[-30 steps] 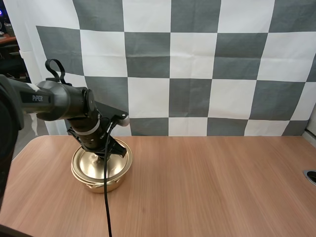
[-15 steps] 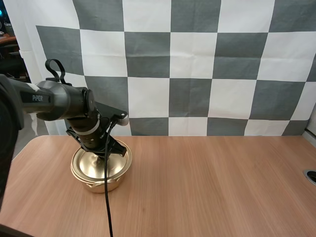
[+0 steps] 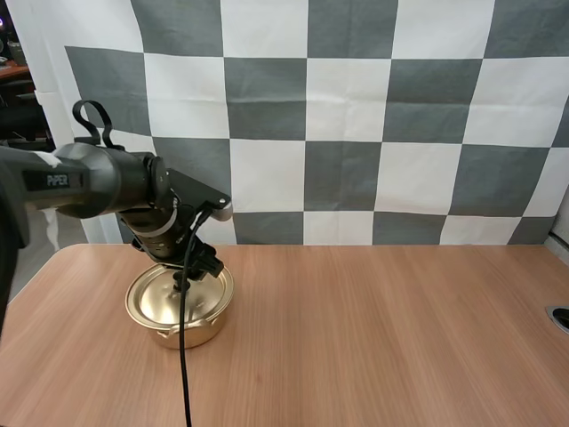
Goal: Open the pot, put the car inside, and close it
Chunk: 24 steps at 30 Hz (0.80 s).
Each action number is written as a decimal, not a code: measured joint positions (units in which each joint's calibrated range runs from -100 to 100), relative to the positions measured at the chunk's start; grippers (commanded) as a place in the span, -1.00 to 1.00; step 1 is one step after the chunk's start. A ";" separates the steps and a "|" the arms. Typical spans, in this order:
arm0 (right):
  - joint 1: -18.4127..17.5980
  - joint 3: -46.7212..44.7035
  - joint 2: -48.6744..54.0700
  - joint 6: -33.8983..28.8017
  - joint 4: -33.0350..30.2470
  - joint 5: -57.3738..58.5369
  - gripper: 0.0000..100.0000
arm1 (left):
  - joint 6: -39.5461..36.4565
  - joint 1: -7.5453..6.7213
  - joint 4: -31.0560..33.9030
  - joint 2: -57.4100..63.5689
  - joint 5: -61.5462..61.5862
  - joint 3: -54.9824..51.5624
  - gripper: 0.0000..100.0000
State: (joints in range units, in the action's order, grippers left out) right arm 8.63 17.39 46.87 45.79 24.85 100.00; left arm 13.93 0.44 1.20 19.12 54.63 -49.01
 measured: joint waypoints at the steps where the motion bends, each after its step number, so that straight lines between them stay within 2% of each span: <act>1: 0.00 0.00 0.00 0.00 0.00 0.00 1.00 | 0.00 0.00 0.21 0.33 0.00 0.13 1.00; 5: 0.00 0.00 0.00 0.00 0.25 0.00 1.00 | -0.11 0.00 0.97 1.29 1.18 0.44 1.00; 6: 0.00 0.00 0.00 0.00 0.29 0.00 1.00 | 0.56 0.00 1.28 1.60 1.18 0.44 0.71; 7: 0.00 0.00 0.00 0.00 0.18 0.00 1.00 | 0.80 0.00 1.66 2.01 1.96 0.44 0.06; 8: 0.00 0.00 0.00 0.00 0.18 0.00 1.00 | 0.78 0.00 1.76 2.38 2.38 0.44 -0.67; 9: 0.00 0.00 0.00 0.00 0.18 0.00 1.00 | 0.45 0.00 1.92 2.87 2.38 0.44 -0.96; 15: 0.00 -0.59 0.00 0.00 0.18 0.00 1.00 | -6.37 0.77 4.10 7.61 -0.98 0.98 -1.00; 17: 0.00 -1.45 0.00 -0.73 0.18 0.00 0.46 | -8.77 1.26 4.41 10.05 -2.77 1.63 -1.00; 18: 0.00 -2.08 0.00 -1.40 0.08 0.00 0.09 | -9.50 1.41 5.04 11.03 -4.14 2.14 -1.00; 19: 0.00 -2.67 -0.11 -2.10 0.07 0.00 -0.37 | -9.90 1.49 5.94 12.44 -5.71 2.93 -1.00; 20: 0.00 -3.55 -0.11 -2.86 0.07 -0.12 -0.92 | -10.15 1.49 7.08 14.01 -6.74 3.58 -1.00; 21: 0.00 -4.46 -0.11 -3.73 -0.23 -0.08 -1.00 | -10.15 1.49 7.87 15.63 -7.62 3.95 -1.00; 24: 0.00 -7.29 -0.11 -6.36 -0.90 0.00 -1.00 | -10.15 1.49 9.07 20.02 -11.74 4.63 -1.00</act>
State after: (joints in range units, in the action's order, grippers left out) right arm 8.63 10.10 46.76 39.42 23.96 100.00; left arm 3.79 1.94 10.27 39.13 42.88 -44.38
